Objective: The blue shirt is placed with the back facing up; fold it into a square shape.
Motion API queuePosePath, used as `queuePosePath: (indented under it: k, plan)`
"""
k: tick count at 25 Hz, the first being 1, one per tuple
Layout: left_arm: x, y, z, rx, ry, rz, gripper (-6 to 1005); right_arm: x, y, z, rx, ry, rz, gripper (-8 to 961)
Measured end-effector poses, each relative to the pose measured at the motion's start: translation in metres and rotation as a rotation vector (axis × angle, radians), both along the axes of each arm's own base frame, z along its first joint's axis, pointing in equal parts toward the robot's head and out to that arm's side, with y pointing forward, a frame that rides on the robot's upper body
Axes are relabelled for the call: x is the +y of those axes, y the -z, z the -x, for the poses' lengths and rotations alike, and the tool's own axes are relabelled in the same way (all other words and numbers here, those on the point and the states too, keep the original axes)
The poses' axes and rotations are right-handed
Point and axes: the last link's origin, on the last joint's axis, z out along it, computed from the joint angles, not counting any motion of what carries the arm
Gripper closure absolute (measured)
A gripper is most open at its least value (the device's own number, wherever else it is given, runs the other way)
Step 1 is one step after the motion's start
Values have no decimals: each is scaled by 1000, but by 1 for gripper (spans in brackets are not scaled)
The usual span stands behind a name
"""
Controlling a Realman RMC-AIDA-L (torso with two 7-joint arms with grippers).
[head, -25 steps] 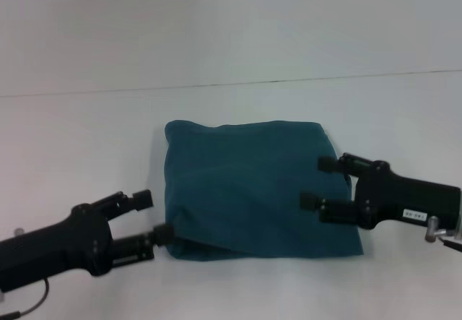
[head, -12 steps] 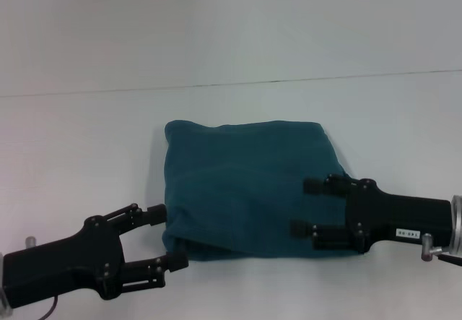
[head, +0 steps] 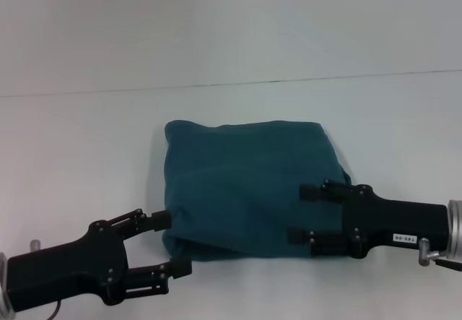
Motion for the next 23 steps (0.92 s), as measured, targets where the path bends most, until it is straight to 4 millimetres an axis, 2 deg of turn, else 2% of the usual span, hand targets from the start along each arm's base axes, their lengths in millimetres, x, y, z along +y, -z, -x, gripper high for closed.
queuePosePath:
  k: [23]
  plan:
    - [-1,8,4,33,-17,51,91,5,8,4,-45,24,81,51]
